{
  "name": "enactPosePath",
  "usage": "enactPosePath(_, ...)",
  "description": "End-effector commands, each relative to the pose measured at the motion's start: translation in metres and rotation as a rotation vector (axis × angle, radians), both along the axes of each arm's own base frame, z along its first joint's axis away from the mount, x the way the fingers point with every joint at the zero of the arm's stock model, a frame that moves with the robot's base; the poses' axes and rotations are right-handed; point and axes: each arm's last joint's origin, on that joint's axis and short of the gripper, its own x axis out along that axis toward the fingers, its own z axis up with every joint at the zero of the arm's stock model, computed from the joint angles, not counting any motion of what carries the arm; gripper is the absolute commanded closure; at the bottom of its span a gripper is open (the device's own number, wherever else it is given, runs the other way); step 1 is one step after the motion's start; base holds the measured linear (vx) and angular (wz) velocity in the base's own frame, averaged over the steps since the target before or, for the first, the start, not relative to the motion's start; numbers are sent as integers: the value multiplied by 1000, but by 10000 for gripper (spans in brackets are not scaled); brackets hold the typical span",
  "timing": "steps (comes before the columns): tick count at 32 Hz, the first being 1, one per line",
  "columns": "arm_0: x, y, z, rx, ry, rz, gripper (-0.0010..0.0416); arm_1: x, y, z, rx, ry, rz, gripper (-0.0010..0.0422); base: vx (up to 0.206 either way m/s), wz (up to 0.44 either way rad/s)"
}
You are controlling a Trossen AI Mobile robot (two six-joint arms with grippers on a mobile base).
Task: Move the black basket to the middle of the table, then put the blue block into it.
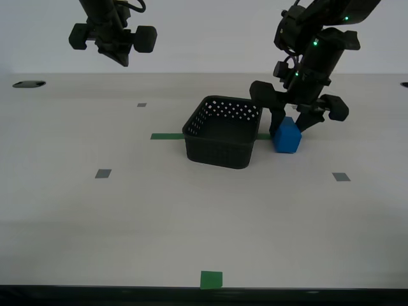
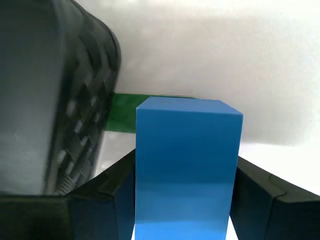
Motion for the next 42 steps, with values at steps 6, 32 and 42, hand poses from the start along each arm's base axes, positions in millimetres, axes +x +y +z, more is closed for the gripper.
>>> enactPosePath(6, 2, 2, 35, 1, -8, 59, 407, 0, 0, 0, 1, -5, 0, 412, 0, 0)
enactPosePath(32, -7, 51, 104, 355, -291, 304, 275, 2, 0, 2, -4, -27, 0, 412, 0, 0)
enactPosePath(42, -8, 52, 104, 356, -289, 306, 5, 3, -1, 2, -5, -33, 0, 412, 0, 0)
